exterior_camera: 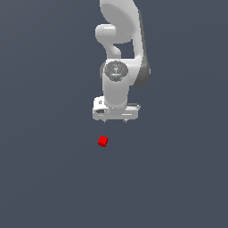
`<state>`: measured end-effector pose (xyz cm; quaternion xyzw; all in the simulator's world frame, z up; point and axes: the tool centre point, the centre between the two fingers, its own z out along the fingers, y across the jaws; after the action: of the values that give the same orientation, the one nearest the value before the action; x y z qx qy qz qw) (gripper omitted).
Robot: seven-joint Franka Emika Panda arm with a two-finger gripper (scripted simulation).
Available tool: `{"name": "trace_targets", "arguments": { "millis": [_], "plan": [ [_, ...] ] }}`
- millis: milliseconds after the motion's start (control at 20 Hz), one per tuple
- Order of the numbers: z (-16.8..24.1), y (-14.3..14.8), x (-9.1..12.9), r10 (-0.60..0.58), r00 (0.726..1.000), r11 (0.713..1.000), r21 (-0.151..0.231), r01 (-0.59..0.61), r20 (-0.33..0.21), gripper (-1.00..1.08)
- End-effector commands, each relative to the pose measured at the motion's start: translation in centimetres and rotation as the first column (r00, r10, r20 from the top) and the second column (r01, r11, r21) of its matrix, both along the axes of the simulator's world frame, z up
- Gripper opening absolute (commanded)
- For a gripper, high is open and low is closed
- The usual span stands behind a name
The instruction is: Pick up the red cube and move it to a goal position.
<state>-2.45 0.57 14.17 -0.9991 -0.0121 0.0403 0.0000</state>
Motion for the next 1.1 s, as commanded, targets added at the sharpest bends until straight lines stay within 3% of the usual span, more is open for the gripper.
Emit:
{"name": "trace_targets", "arguments": {
  "millis": [0,600,1050],
  "plan": [
    [0.0,0.0,0.0,0.0,1.0,1.0,0.0,0.0,0.0,1.0],
    [-3.6,-1.7,1.5,-0.096,0.995,0.995,-0.004,0.096,0.023,1.0],
    [-9.4,-4.8,4.0,-0.255,0.965,0.967,-0.004,0.256,0.062,1.0]
  ]
}}
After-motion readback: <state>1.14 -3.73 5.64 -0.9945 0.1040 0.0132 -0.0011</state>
